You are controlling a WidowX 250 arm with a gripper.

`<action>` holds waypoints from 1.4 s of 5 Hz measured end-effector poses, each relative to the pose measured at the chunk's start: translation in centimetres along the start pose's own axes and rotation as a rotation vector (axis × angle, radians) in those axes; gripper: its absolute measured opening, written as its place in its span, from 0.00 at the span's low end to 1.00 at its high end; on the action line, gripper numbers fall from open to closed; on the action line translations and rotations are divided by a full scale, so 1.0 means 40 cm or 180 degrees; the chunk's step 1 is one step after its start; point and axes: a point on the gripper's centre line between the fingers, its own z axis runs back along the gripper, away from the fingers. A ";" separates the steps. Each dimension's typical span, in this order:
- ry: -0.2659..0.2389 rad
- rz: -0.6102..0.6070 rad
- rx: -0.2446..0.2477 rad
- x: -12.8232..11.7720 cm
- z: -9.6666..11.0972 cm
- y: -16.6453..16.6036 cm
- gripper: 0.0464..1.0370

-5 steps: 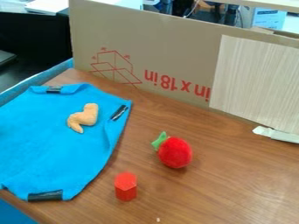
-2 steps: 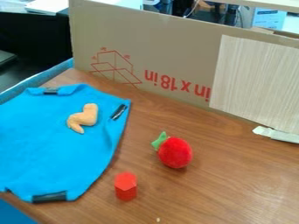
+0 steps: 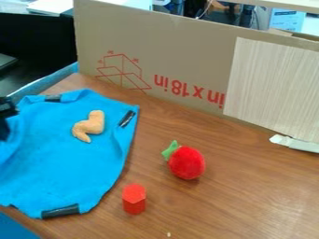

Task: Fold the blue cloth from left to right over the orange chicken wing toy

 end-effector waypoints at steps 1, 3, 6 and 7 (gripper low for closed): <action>0.0081 0.0119 0.0044 0.010 -0.019 -0.070 0.01; 0.0017 0.0295 0.0124 0.061 -0.064 -0.195 0.01; -0.0118 0.0031 0.0082 0.069 -0.108 -0.374 0.01; -0.0094 0.0051 0.0090 0.080 -0.130 -0.421 0.01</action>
